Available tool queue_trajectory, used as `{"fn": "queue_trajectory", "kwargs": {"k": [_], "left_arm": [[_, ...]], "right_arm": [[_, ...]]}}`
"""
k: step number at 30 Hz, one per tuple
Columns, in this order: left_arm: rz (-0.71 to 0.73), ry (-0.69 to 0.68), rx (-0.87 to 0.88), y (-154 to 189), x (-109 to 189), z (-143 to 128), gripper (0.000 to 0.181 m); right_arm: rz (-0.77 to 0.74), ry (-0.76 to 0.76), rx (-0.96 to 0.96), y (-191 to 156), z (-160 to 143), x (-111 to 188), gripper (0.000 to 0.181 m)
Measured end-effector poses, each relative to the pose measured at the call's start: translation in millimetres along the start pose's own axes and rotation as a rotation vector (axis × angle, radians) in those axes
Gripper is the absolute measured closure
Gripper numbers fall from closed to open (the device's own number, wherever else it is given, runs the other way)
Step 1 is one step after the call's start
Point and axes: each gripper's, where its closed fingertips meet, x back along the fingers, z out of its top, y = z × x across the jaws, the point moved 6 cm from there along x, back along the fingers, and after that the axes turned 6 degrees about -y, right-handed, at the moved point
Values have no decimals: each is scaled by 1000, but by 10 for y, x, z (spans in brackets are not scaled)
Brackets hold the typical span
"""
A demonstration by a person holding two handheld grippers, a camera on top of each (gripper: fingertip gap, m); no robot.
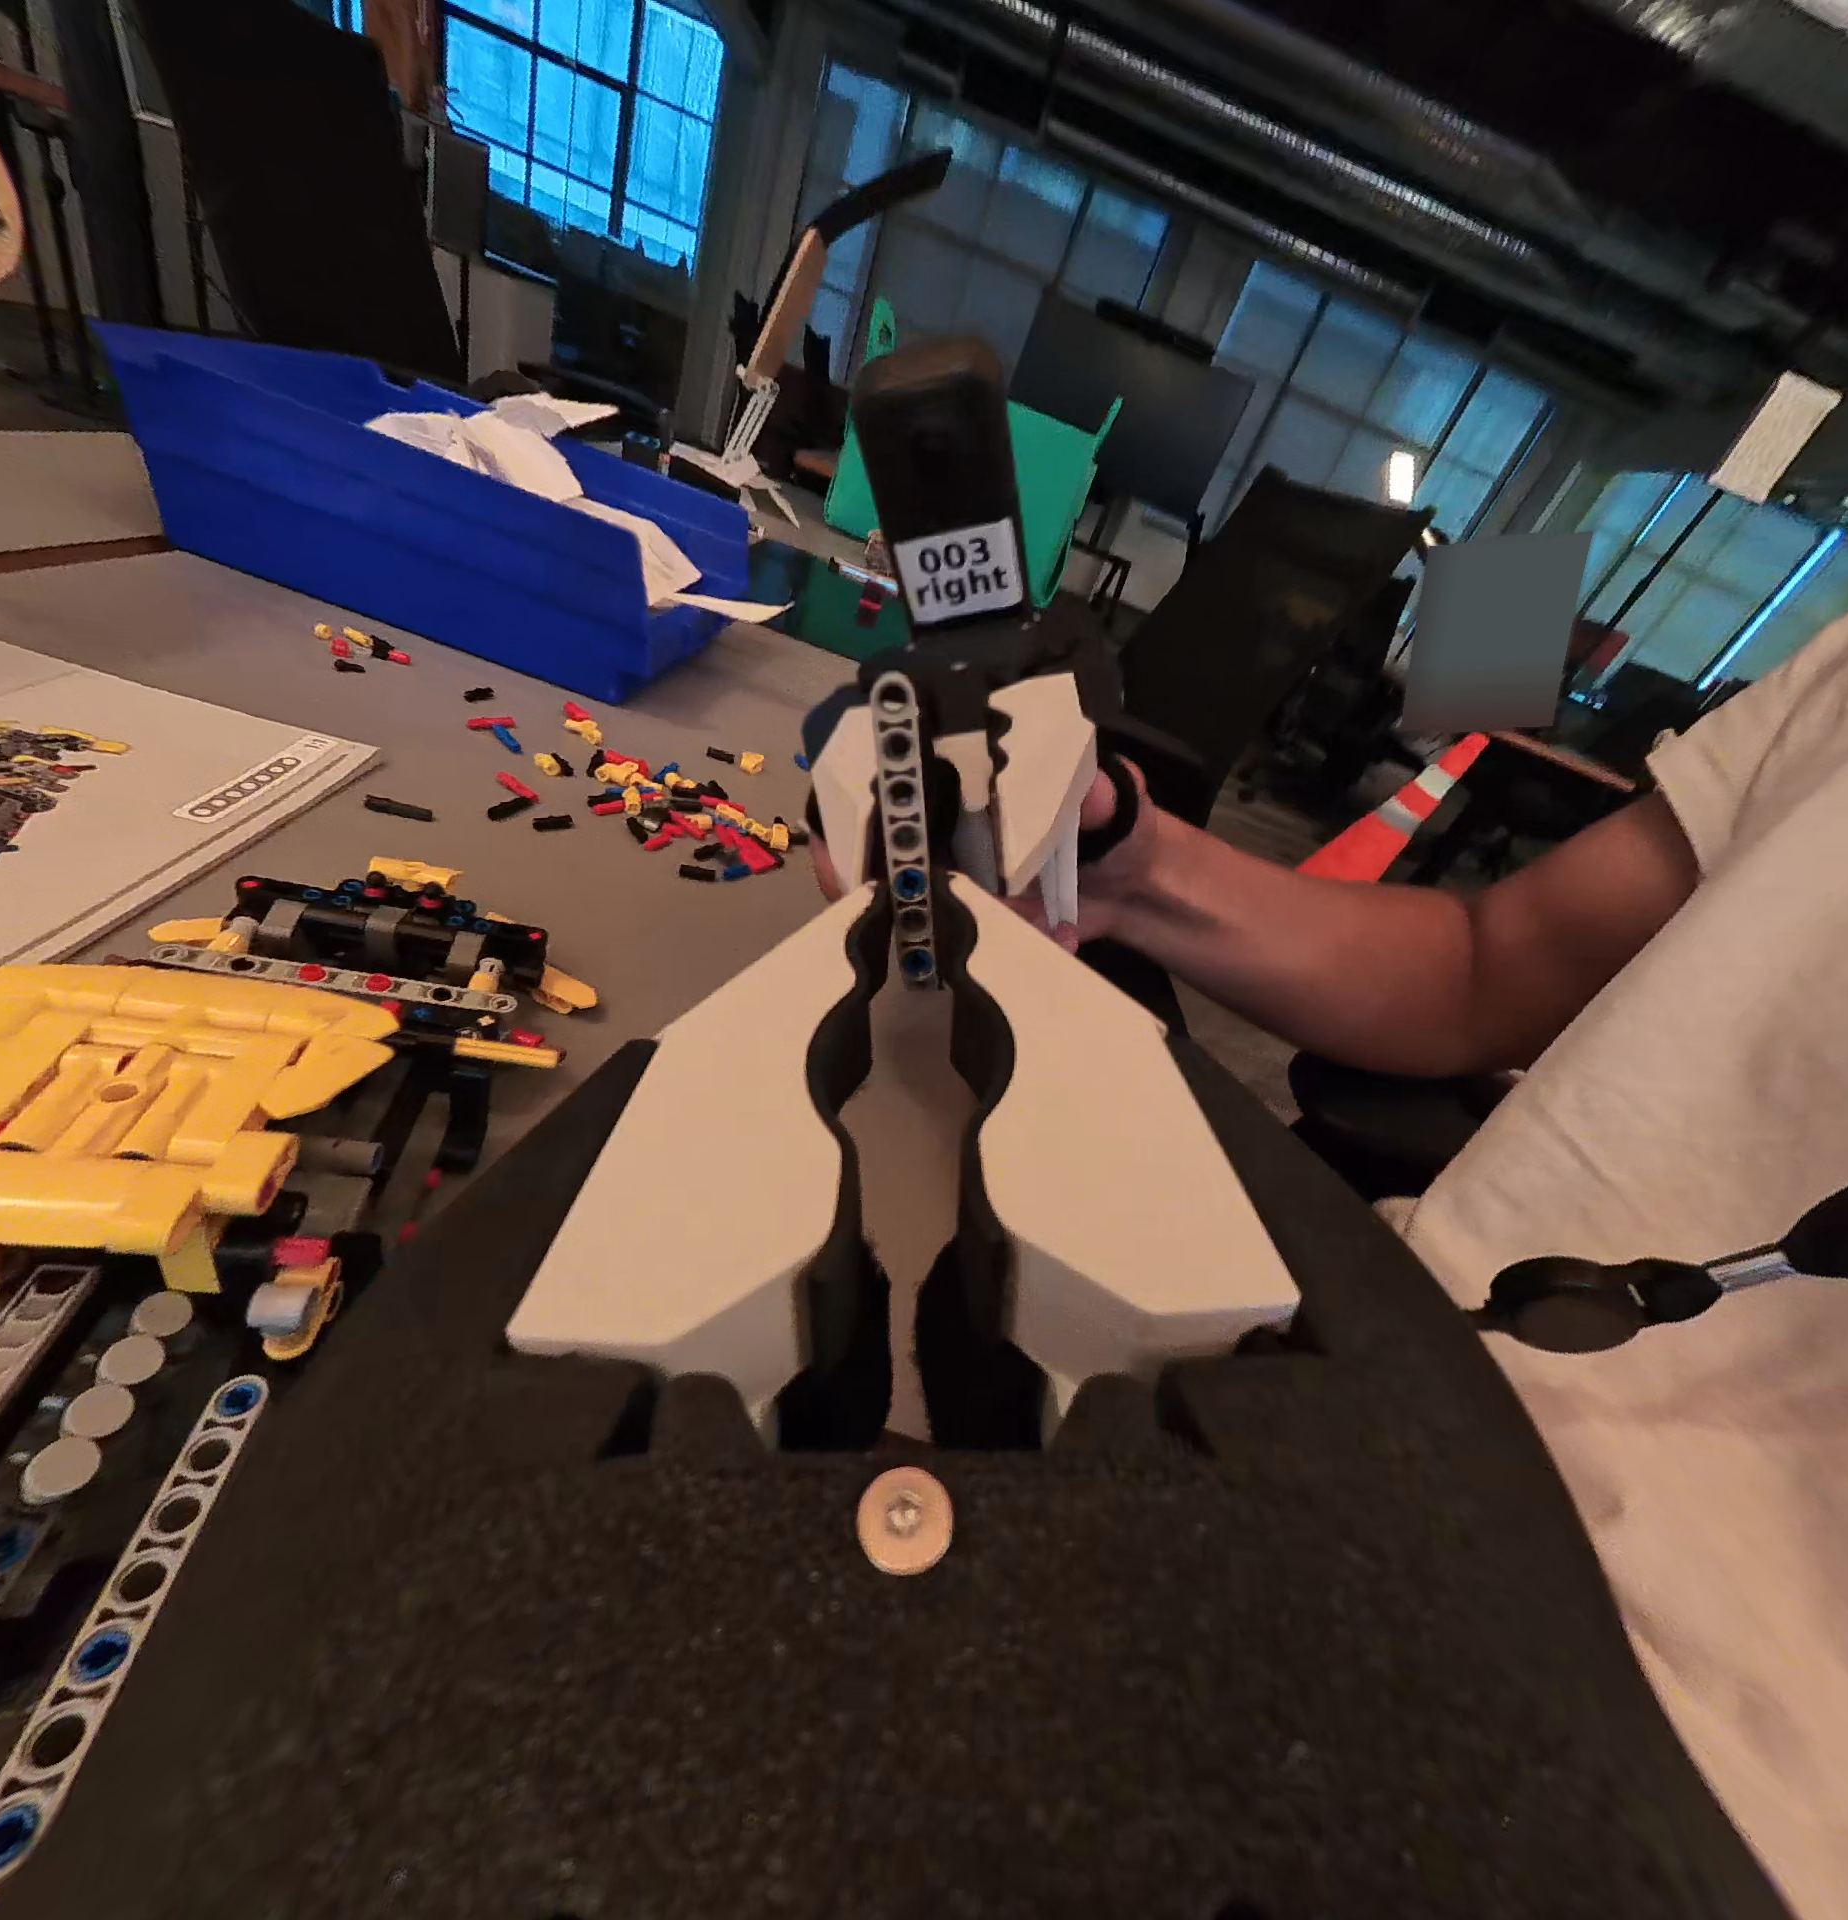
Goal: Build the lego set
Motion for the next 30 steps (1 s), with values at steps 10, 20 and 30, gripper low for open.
{"fn": "queue_trajectory", "kwargs": {"k": [10, 20, 30], "left_arm": [[-46, 100, 48, 38, 32, 79, 165], [-64, 257, 139, 64, 9, 180, 164], [-19, 282, 110, 37, 38, 193, 174]], "right_arm": [[81, 2, -48, -31, -39, -93, 175], [137, 82, -91, -77, -2, -156, 175], [117, 71, -83, -61, -22, -169, 175]]}}
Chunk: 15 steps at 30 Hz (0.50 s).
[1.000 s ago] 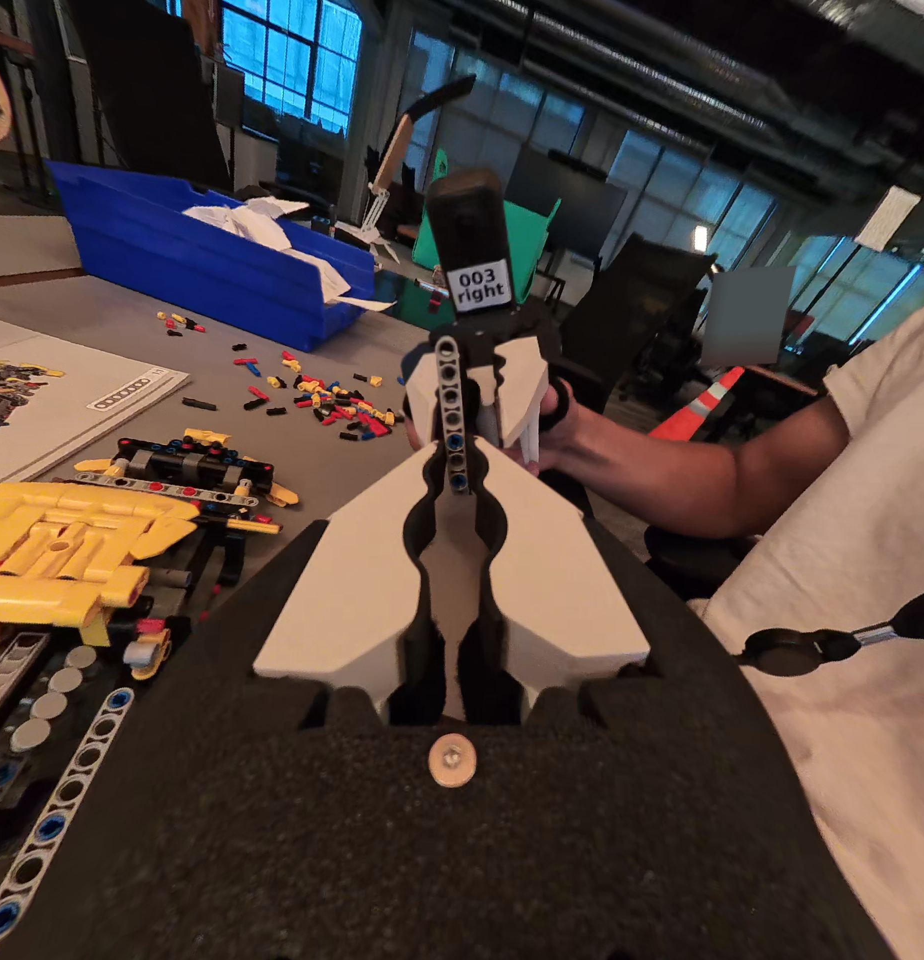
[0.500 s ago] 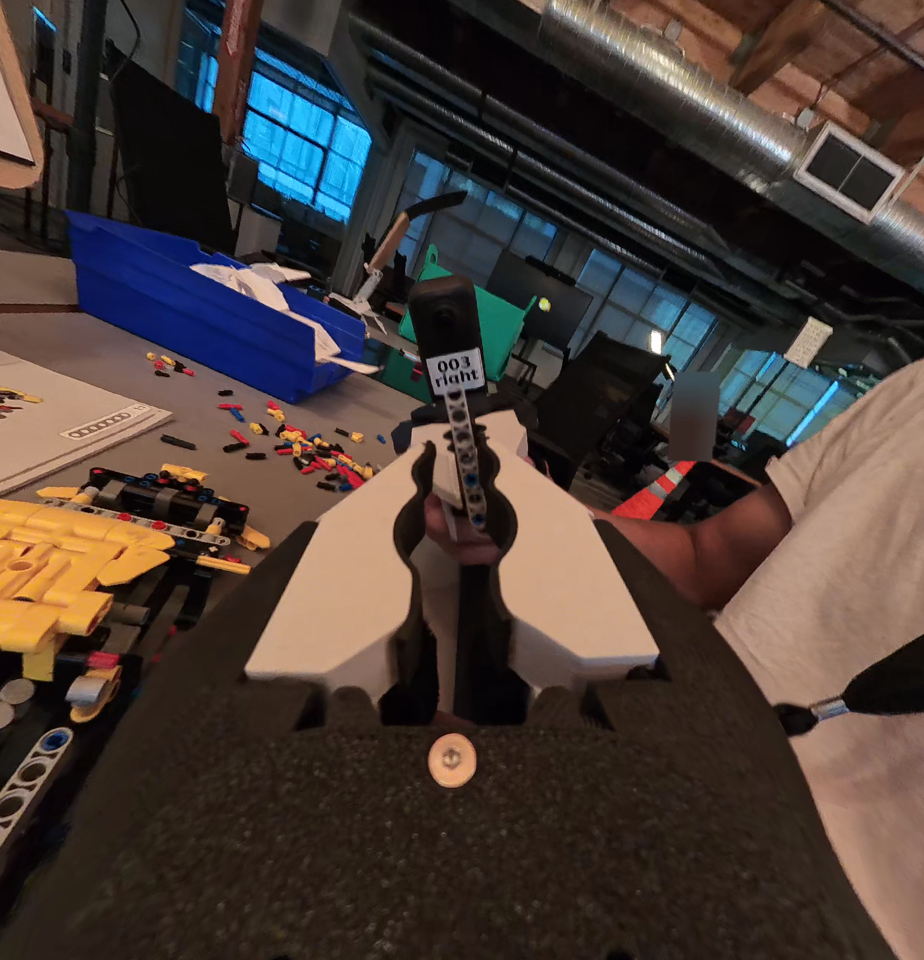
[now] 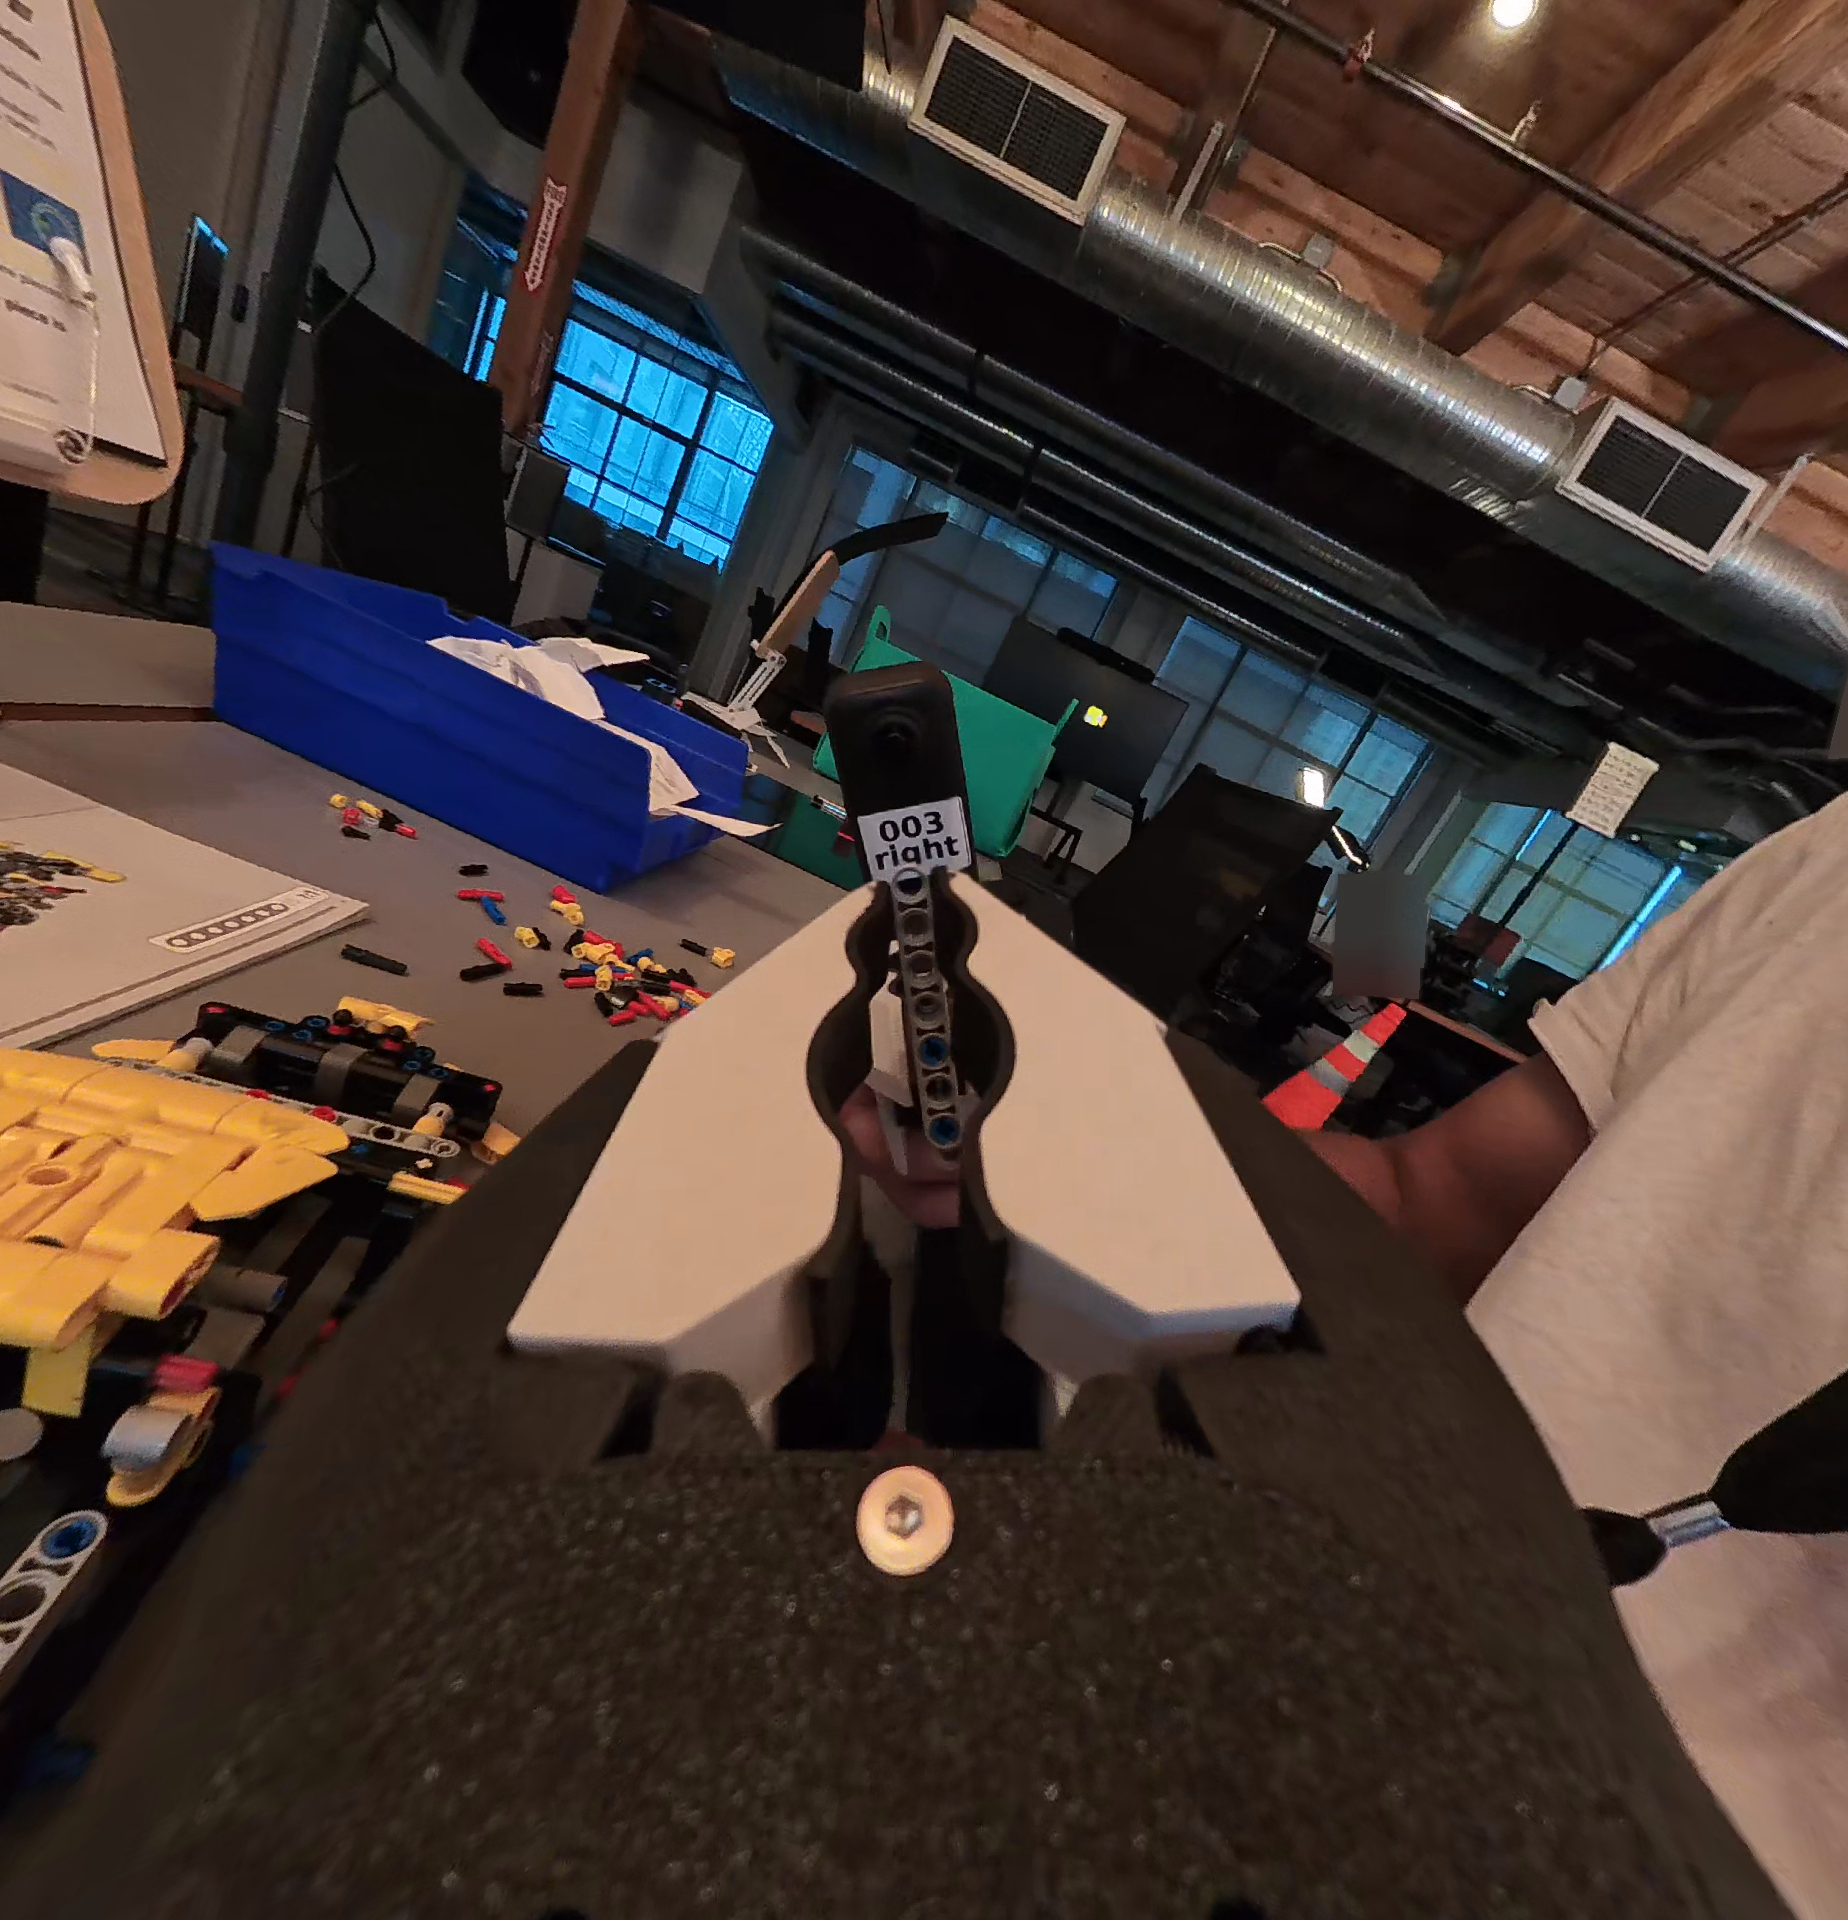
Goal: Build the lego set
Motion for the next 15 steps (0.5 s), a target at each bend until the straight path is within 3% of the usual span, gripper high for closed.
{"fn": "queue_trajectory", "kwargs": {"k": [2, 4, 7, 9, 13, 15], "left_arm": [[-6, -12, -29, 18, 12, 0, 174], [22, -19, -84, 15, 46, 16, 174], [97, -109, -165, -56, 71, -43, 174], [134, -147, -174, -106, 53, -93, 174], [137, -167, -183, -96, 13, -141, 174], [135, -174, -183, -88, 9, -157, 174]], "right_arm": [[-20, -20, 38, -11, -4, 7, 173], [-130, -97, 121, 14, 40, 166, 152], [-505, -419, 300, 161, 9, 737, 159], [-601, -603, 254, 156, -158, 913, 156], [-726, -807, 218, 203, -586, 821, 151], [-729, -791, 223, 199, -675, 701, 155]]}}
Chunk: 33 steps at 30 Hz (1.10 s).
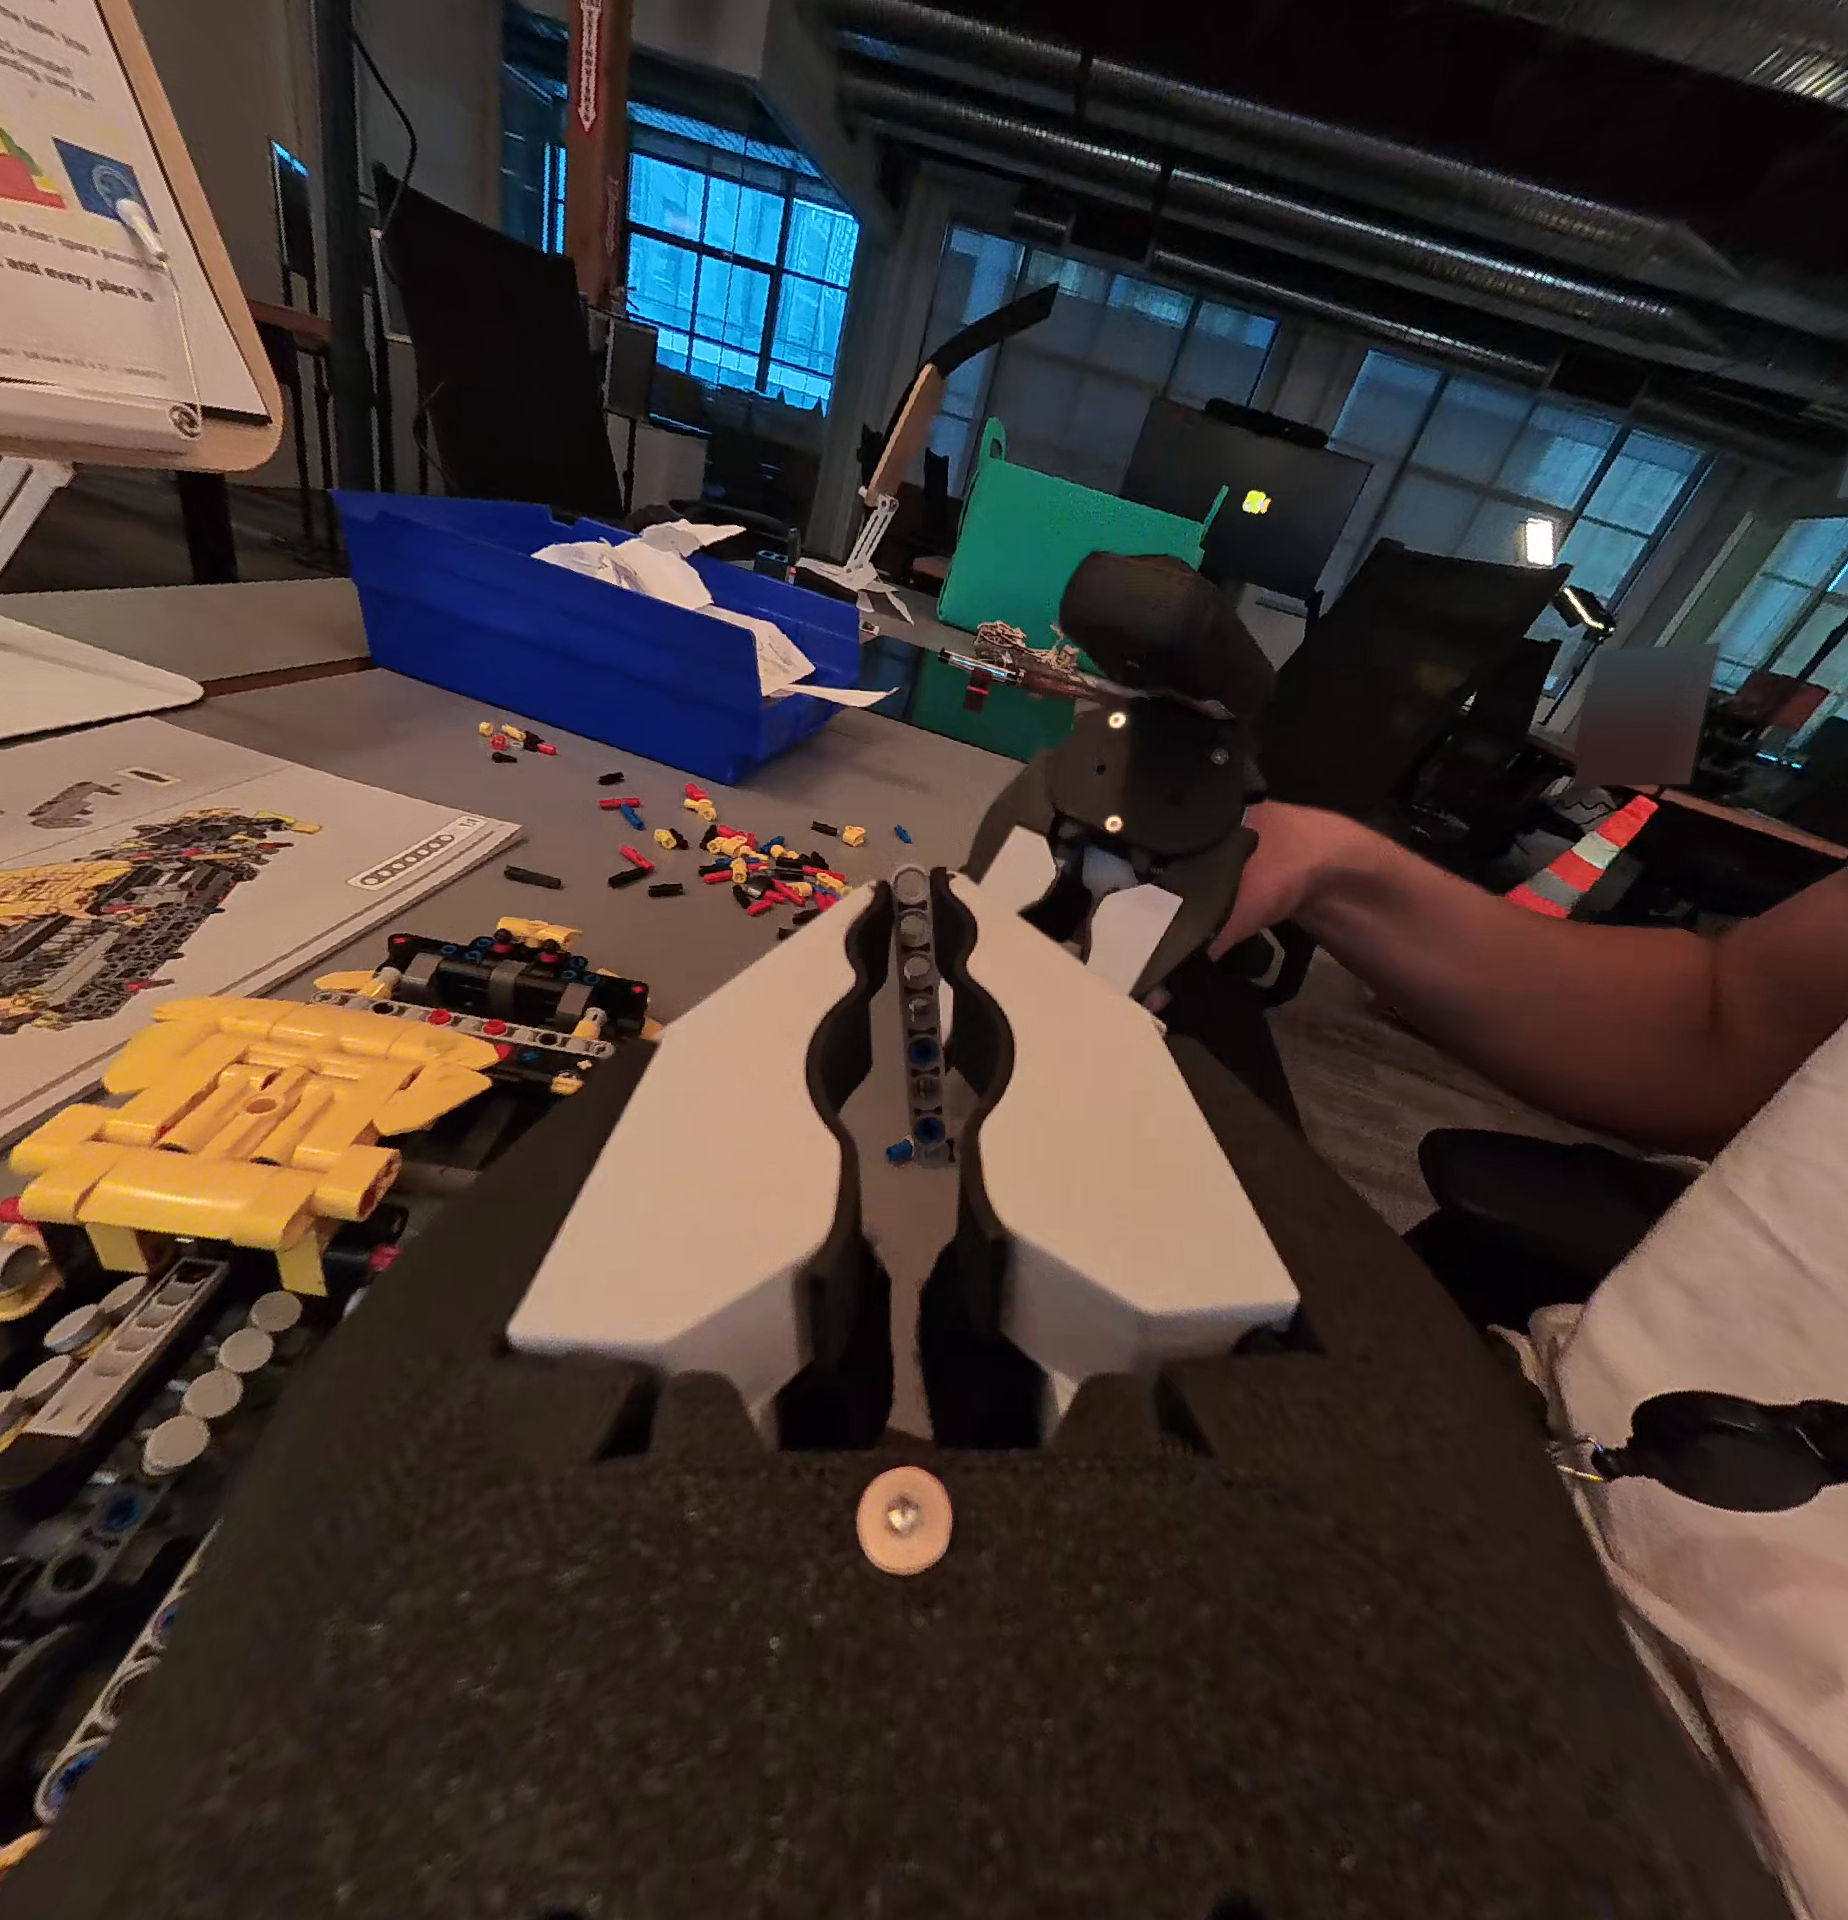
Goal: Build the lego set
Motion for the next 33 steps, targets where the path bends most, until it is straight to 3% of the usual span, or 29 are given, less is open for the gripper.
{"fn": "queue_trajectory", "kwargs": {"k": [6, 11, 18, 24, 26, 28, 33], "left_arm": [[-3, -10, 2, -4, 3, -20, 174], [-9, 2, 19, -29, 31, -7, 174], [-81, -5, 97, -81, 66, -18, 174], [-266, 75, 169, -4, 151, 69, 174], [-277, 84, 154, 20, 159, 80, 174], [-280, 73, 134, 43, 148, 68, 174], [-264, 62, 100, 61, 133, 57, 174]], "right_arm": [[-60, 38, -25, 9, 64, -102, 167], [-21, 38, -37, 0, 38, -143, 163], [-89, 28, 50, 25, 46, -179, 174], [-225, 359, 406, -256, 834, 541, 175], [-277, 356, 479, -325, 1029, 658, 175], [-209, 370, 472, -418, 1145, 712, 175], [-198, 335, 457, -396, 1167, 657, 175]]}}
